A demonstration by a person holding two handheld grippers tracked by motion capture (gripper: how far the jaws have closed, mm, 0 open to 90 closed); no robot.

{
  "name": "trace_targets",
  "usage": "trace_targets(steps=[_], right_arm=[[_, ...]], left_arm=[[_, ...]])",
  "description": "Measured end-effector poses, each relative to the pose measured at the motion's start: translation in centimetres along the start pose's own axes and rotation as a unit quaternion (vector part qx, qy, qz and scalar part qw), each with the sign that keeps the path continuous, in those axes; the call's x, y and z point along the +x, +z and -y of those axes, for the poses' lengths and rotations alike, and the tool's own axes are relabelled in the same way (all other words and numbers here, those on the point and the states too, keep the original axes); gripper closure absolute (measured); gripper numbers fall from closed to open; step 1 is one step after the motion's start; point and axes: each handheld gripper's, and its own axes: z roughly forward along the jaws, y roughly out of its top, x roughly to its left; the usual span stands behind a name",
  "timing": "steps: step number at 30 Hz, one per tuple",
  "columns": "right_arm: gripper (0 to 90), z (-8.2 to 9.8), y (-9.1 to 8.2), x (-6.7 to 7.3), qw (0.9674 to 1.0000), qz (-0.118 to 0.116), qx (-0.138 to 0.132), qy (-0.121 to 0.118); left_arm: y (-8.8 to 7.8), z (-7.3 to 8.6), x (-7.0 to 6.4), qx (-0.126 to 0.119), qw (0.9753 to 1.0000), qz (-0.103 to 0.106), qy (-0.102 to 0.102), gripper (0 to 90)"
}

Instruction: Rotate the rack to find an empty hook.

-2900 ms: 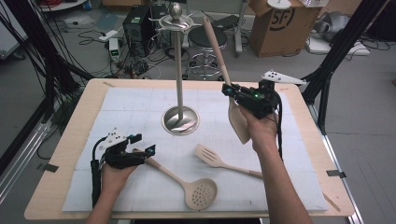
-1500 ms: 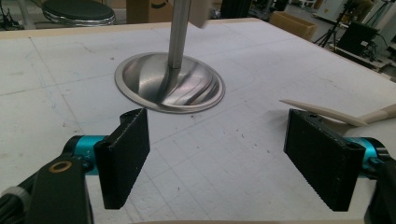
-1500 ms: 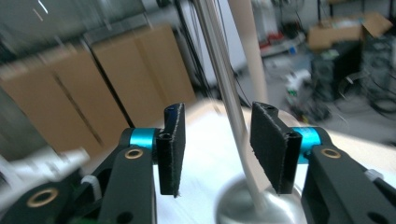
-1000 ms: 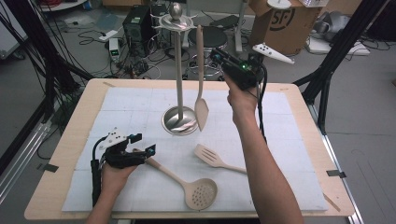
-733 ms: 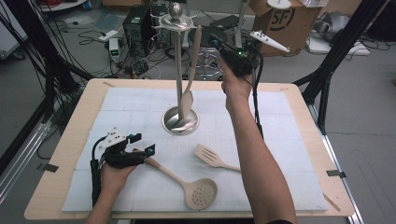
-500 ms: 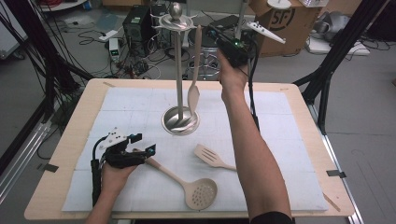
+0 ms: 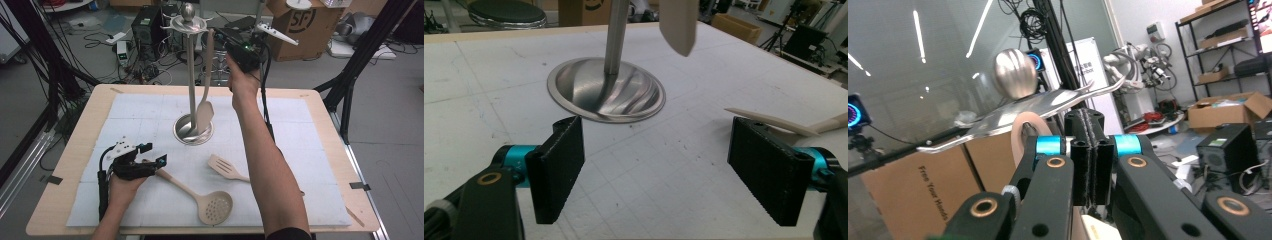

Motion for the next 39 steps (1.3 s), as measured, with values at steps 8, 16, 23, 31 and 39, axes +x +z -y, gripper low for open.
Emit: trace_targets(steps=[8,16,23,31,39], right_arm=[[90.0,0.8,-0.2,2.0,0.9997,-0.023,-0.002,-0.011],[90.0,1.5,0.6,3.9,0.9990,-0.042,0.000,-0.018],[90.0,1.9,1.2,5.1,0.9985,-0.047,0.004,-0.027],[90.0,2.1,1.7,6.3,0.9974,-0.045,0.016,-0.054],[89.4,1.9,1.0,6.2,0.9976,-0.038,0.020,-0.055]], left_arm=[[0.1,0.0,0.0,0.002,1.0000,-0.001,0.001,23.4],[0.0,0.0,0.0,0.004,1.0000,-0.001,0.002,23.4],[0.2,0.0,0.0,0.004,1.0000,0.003,0.001,23.4],[0.0,0.0,0.2,-0.002,1.0000,0.003,-0.006,23.4],[-0.1,0.0,0.2,0.000,1.0000,0.004,-0.005,23.3]])
